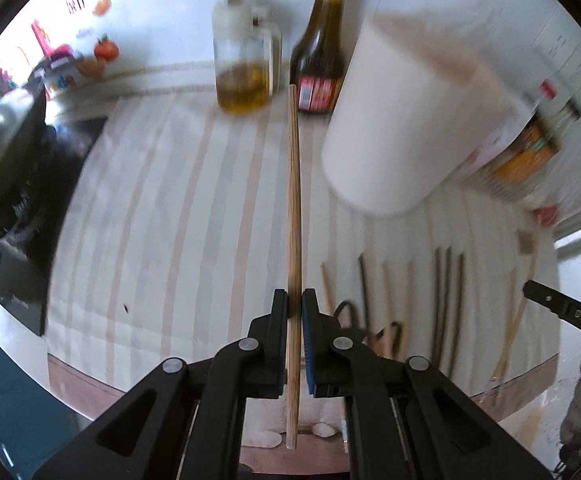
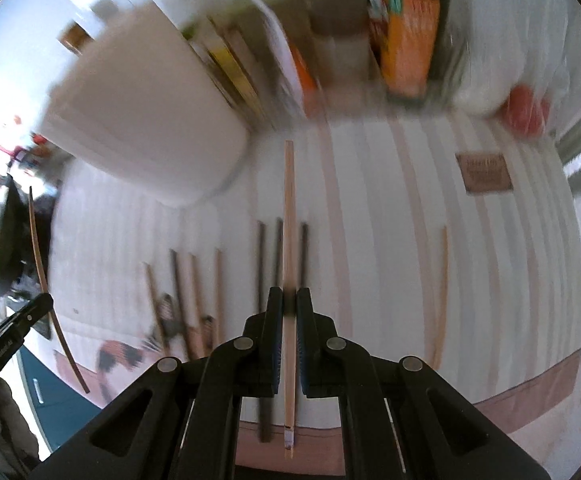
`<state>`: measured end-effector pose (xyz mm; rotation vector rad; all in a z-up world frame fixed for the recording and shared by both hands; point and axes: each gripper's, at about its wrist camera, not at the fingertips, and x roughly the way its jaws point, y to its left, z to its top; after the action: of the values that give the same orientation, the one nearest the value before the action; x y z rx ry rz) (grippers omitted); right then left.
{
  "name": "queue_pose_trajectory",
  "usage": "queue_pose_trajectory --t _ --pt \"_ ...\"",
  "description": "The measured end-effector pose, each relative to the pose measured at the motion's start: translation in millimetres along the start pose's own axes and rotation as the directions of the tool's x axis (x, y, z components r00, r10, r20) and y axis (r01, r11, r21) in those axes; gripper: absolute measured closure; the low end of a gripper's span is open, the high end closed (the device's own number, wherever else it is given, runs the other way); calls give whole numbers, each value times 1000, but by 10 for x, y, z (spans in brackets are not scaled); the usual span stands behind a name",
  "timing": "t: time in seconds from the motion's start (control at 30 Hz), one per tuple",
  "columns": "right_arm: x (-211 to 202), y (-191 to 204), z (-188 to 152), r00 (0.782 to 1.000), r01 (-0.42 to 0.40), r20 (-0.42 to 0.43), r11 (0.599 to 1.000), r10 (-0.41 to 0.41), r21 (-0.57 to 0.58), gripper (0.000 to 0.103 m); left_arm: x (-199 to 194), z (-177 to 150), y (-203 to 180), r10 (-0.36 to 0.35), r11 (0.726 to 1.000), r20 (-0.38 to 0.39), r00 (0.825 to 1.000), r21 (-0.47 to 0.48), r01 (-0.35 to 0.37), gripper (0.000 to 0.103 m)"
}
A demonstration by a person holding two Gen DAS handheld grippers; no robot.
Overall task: Organize utensils
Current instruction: 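Carry both chopsticks to the cream holder and lower them into its slots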
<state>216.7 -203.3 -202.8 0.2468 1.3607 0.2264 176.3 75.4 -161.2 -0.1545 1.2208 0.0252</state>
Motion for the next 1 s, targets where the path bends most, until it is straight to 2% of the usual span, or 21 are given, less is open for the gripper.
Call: queue_pose_trajectory --t 0.1,0.2,0.4,0.53,0.7,0.77,1.0 --pt "-204 211 95 997 -30 68 1000 31 -8 96 -350 97 12 -28 1000 71 997 -4 28 98" --pt "-476 324 182 987 -64 145 998 67 -21 96 -660 236 -22 -62 998 148 987 -3 63 99" --pt "-973 655 489 944 -109 305 992 125 -69 96 -1170 669 -197 -126 992 306 944 42 119 98" --pt "-1211 852 761 910 -104 391 988 139 -110 96 -1247 1022 -358 -138 990 377 916 69 121 98" --pt "-1386 1036 1121 864 -95 483 989 139 -115 96 -1194 1349 -510 -157 987 421 893 83 134 98" --pt "-1425 1079 1238 849 -101 509 989 143 -111 96 -1131 1478 -567 -159 987 427 890 92 132 98" --pt "-1449 1154 1560 771 -114 621 990 139 -80 96 -854 1826 -639 -178 984 437 882 95 151 99"
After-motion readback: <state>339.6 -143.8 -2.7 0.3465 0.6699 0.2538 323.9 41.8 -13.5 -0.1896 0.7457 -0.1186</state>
